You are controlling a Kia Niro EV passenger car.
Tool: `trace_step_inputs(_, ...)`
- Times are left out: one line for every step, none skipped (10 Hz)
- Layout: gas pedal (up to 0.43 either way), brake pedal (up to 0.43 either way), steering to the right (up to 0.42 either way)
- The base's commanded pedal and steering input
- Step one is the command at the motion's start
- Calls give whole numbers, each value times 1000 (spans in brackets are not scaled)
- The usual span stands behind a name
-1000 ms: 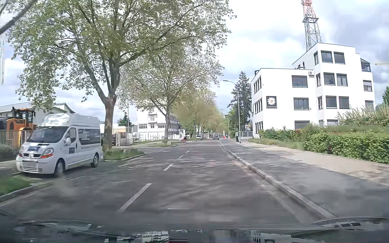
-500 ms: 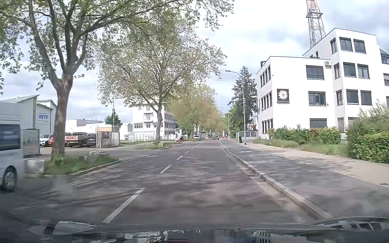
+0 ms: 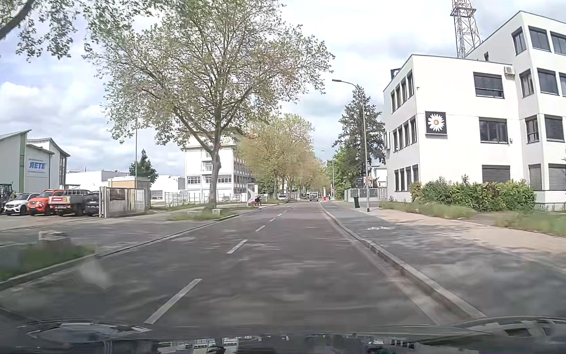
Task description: Follow the waypoints while adhering to traffic rules and regulations
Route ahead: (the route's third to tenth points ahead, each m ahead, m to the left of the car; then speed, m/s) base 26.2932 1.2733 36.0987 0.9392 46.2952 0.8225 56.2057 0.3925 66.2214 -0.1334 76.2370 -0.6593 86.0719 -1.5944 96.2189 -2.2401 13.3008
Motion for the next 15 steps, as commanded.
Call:
trace_step_inputs(39, 0, 4)
trace_step_inputs(39, 0, 4)
trace_step_inputs(39, 0, 5)
trace_step_inputs(39, 0, 5)
trace_step_inputs(39, 0, 5)
trace_step_inputs(39, 0, 5)
trace_step_inputs(39, 0, 5)
trace_step_inputs(39, 0, 5)
trace_step_inputs(39, 0, 5)
trace_step_inputs(39, 0, 5)
trace_step_inputs(39, 0, 5)
trace_step_inputs(39, 0, 5)
trace_step_inputs(39, 0, 5)
trace_step_inputs(39, 0, 5)
trace_step_inputs(39, 0, 5)
